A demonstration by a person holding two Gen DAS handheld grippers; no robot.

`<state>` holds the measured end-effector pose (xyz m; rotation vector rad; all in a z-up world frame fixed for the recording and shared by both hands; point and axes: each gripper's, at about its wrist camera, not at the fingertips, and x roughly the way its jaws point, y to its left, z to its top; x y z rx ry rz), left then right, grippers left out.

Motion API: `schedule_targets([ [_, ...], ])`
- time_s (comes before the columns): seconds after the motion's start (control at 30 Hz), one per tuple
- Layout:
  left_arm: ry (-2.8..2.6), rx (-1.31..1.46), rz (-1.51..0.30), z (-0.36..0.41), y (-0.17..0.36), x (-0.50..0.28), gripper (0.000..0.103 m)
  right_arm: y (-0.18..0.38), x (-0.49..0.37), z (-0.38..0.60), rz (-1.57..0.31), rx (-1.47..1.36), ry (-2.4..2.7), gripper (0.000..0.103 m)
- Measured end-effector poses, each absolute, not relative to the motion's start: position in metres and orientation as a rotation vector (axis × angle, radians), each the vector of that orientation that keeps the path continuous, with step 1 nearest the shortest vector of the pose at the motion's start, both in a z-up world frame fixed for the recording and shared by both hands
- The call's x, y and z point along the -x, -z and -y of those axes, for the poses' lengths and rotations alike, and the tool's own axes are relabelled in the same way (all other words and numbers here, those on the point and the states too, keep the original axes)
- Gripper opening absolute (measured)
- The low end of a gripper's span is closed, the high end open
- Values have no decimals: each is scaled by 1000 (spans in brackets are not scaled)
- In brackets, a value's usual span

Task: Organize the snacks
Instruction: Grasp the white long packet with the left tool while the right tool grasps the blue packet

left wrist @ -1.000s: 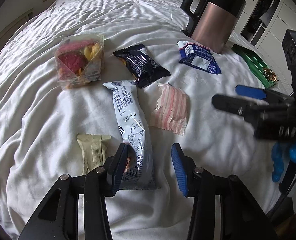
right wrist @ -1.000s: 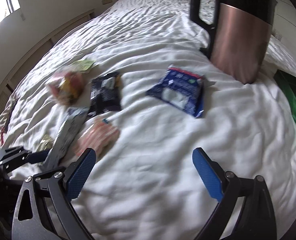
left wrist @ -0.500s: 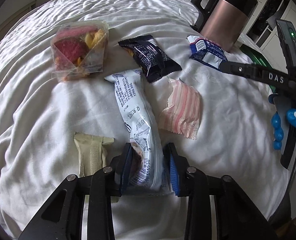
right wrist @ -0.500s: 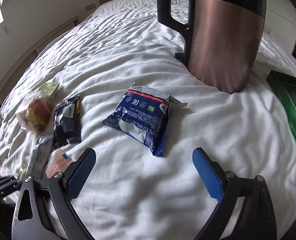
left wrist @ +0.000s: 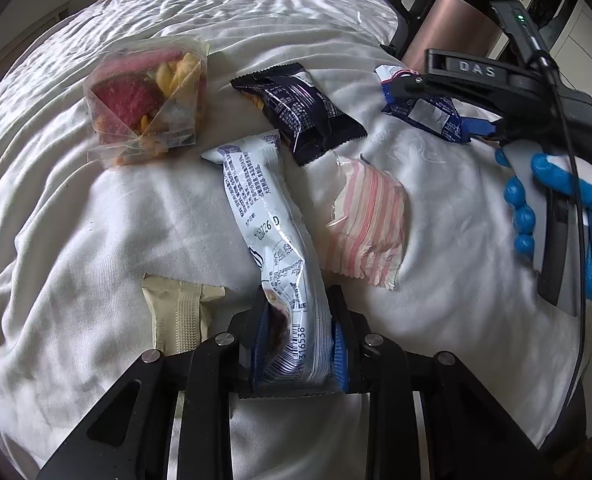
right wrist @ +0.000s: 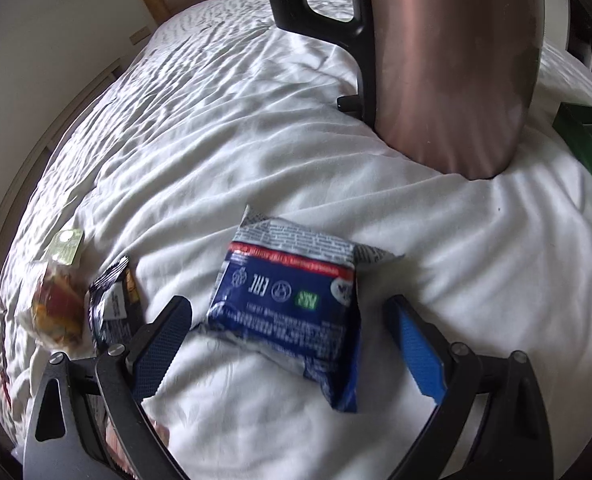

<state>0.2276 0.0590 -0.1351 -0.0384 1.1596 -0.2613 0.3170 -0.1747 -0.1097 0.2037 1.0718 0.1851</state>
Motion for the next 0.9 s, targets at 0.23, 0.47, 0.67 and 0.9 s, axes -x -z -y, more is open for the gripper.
schedule_targets([
  [0.23, 252, 25, -1158, -56, 137, -230, 20, 114, -325, 167, -1081, -152, -160, 74],
  [0.47, 240, 30, -1149, -54, 132, -228, 19, 111, -322, 172, -1081, -133, -191, 55],
  [0.67, 239, 31, -1140, -53, 126, -223, 19, 105, -310, 179, -1084, -117, -228, 50],
  [0.9, 224, 24, -1119, -49, 112, -213, 18, 97, -282, 188, -1088, -107, -275, 50],
])
